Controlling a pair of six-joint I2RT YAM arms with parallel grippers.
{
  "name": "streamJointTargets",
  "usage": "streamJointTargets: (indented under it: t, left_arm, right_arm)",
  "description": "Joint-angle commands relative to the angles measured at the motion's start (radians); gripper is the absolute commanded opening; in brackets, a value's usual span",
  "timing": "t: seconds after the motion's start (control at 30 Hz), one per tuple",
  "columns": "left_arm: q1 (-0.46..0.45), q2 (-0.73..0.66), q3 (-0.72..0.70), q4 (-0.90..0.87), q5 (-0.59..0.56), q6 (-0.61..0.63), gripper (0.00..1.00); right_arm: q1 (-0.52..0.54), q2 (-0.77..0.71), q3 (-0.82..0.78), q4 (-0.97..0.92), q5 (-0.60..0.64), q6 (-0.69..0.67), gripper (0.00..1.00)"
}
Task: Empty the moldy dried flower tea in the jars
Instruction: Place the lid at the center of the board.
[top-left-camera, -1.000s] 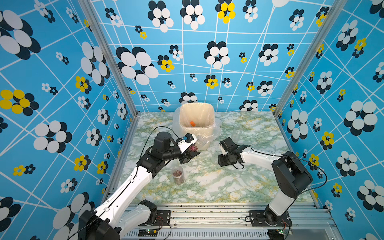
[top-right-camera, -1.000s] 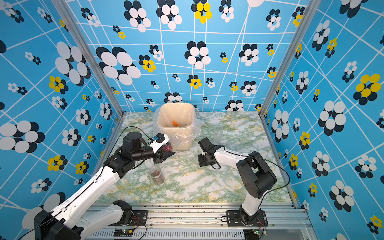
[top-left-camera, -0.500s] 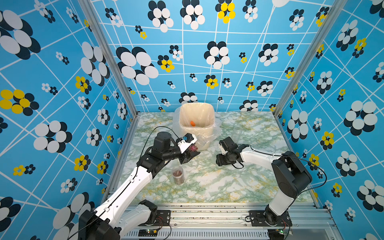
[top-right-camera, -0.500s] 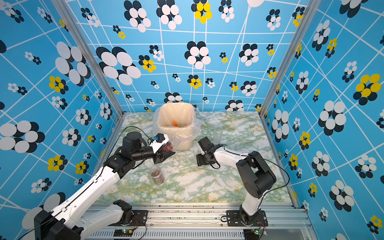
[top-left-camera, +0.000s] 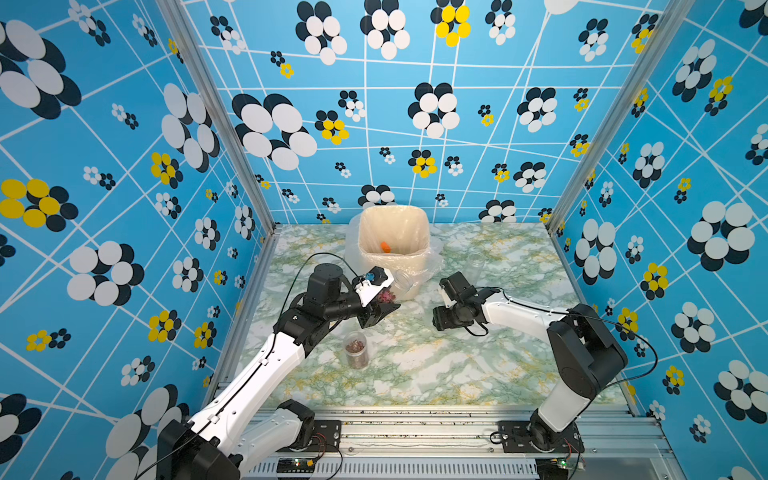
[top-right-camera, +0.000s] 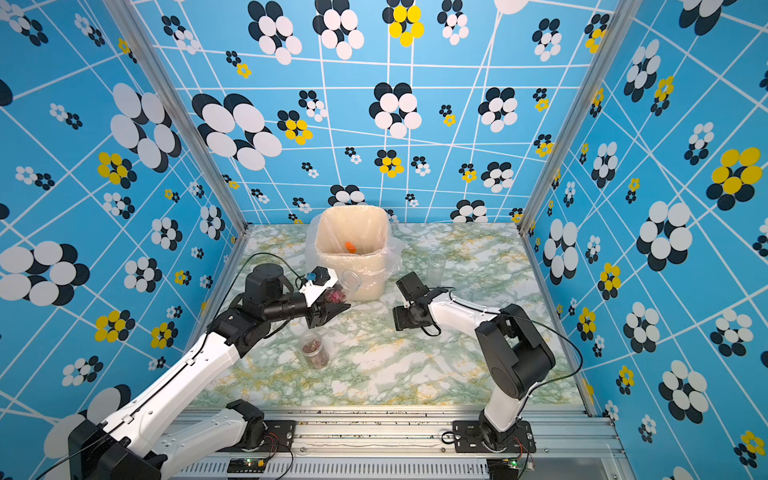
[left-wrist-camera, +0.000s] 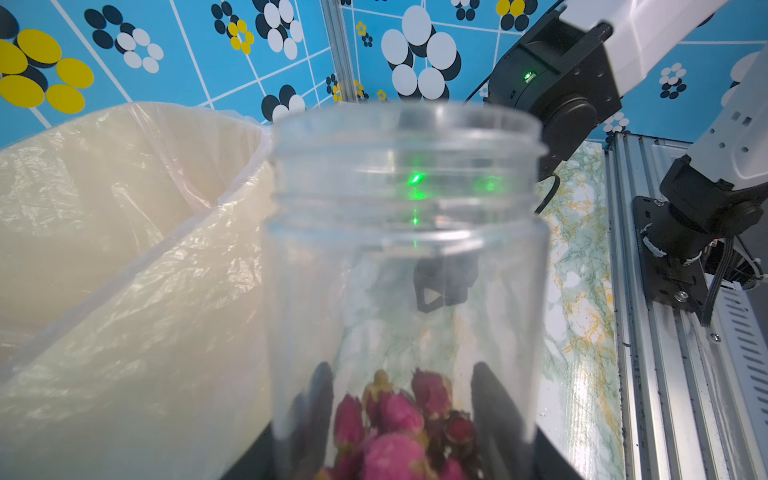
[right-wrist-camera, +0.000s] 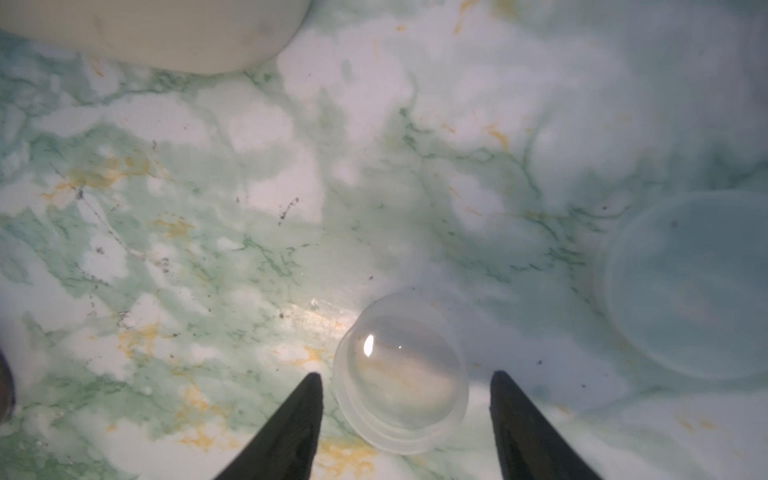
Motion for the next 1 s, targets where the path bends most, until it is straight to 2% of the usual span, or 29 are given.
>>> streamJointTargets:
  t: [0.0,0.7,0.97]
  left_arm:
    - [-0.007,-0.008,-0.014,0.029,0.008,0.004,0.00]
    - [-0.007,-0.011,-0.011,0.032,0.004,0.004,0.00]
    - [-0.007,-0.027,0.008,0.015,-0.028,0.005,0.00]
  right_arm:
    - [-0.004,-0.028,0.027,-0.059,0.063,-0.008,0.68]
    - [-0.004,0.066,0.042,-0.129,0.110,-0.025,0.69]
    - [-0.005,0.011,0.062,-0.126,0.070,-0.002,0.70]
